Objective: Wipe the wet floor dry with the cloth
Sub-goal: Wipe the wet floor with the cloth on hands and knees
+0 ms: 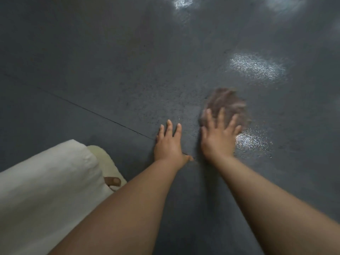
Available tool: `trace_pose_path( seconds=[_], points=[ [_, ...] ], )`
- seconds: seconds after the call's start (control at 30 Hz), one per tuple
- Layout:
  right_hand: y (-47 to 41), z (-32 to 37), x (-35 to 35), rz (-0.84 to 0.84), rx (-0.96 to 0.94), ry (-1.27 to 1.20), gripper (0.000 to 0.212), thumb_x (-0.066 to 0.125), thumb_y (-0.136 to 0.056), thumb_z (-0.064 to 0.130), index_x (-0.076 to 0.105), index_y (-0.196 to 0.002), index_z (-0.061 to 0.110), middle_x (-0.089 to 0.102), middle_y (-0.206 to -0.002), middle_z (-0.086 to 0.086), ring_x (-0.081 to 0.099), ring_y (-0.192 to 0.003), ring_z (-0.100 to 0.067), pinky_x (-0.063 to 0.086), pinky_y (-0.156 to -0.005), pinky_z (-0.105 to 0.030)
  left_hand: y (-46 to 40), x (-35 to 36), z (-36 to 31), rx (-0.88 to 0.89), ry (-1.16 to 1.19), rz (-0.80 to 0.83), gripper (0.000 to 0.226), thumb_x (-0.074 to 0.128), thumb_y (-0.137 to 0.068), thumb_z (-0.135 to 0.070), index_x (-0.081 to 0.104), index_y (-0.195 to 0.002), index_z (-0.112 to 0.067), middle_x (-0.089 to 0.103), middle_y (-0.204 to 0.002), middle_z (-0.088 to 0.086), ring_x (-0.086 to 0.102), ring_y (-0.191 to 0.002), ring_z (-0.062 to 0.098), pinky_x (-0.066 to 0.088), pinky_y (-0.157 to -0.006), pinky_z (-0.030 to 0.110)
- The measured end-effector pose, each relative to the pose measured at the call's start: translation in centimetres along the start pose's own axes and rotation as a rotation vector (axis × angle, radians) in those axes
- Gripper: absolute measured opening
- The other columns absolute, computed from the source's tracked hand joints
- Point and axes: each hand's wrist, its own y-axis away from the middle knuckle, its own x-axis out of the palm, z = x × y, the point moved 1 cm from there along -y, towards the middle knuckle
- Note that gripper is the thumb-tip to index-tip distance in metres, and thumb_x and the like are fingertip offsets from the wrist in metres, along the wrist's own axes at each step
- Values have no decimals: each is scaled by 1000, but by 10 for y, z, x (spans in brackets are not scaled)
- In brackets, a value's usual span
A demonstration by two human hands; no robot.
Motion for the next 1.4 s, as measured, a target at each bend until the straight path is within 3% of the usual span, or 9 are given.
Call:
trace_pose_path(
  seconds=[0.1, 0.27, 0.33, 0.5, 0.67, 0.93, 1.07, 1.23, 1.4],
  points=[
    [45, 22, 22, -3, -334, 83, 52, 35, -89, 42, 49, -137, 28, 43, -145, -12, 32, -130, -54, 26, -101, -67, -2, -8, 12, 51, 45, 13, 102, 70, -81, -39, 1, -152, -17, -7, -160, 1, -5, -146, 21, 6, -116, 26],
    [38, -18, 18, 116, -663, 242, 51, 36, -86, 46, 54, -132, 31, 50, -140, -7, 42, -127, -47, 29, -101, -60, 2, -22, 15, 39, 99, 53, 91, 60, -88, -13, -5, -152, -16, 0, -159, -4, -2, -146, 14, 14, -113, 22],
    [18, -38, 5, 56, -534, 225, 54, 30, -88, 49, 52, -134, 31, 48, -142, -9, 38, -130, -49, 25, -104, -59, 4, -27, 13, 40, 101, 69, 89, 55, -88, -4, -7, -151, -16, 0, -159, -2, -3, -146, 15, 14, -113, 22],
    [7, -50, -11, 18, -21, 85, 54, 25, -99, 49, 11, -150, 39, -4, -160, 1, -11, -144, -36, -3, -114, -54, 8, -29, 18, 37, 171, 84, 88, 47, -88, 6, -8, -152, -22, 1, -160, 1, 2, -146, 15, 16, -114, 26],
    [39, -7, 0, 93, -79, -6, 68, 30, -93, 62, 8, -151, 35, -8, -159, -2, -15, -142, -40, -7, -113, -54, 10, -24, 25, 71, 201, 44, 89, 45, -87, 10, -5, -152, -23, 5, -159, 2, 5, -146, 15, 14, -114, 24],
    [69, 0, 8, -12, -312, -224, 58, 58, -89, 43, 41, -142, 29, 30, -153, -1, 20, -143, -32, 20, -114, -44, 17, -5, 31, 163, 213, -191, 68, 51, -89, 1, 25, -149, -17, 32, -150, 3, 28, -136, 22, 21, -110, 24],
    [52, -33, -14, -251, -18, -483, 45, 64, -83, 9, 56, -127, 6, 57, -125, -16, 52, -116, -33, 35, -101, -35, 23, 2, 19, 277, 292, -340, 37, 63, -86, -7, 58, -122, -10, 54, -124, 9, 47, -113, 29, 38, -98, 37],
    [39, -51, -19, 43, 255, -458, 24, 65, -84, 14, 65, -107, 9, 63, -101, -9, 59, -99, -26, 38, -77, -26, 33, 13, -18, 537, 216, -200, 31, 75, -77, -22, 66, -101, -6, 60, -105, 11, 54, -98, 32, 48, -84, 45],
    [44, -40, -24, 162, 127, -640, 16, 66, -84, 3, 60, -75, 15, 63, -76, -3, 59, -73, -13, 44, -69, -25, 39, 25, -58, 286, -41, -117, 57, 68, -79, -48, 47, -122, -16, 45, -126, 3, 41, -120, 23, 34, -98, 35]
  ],
)
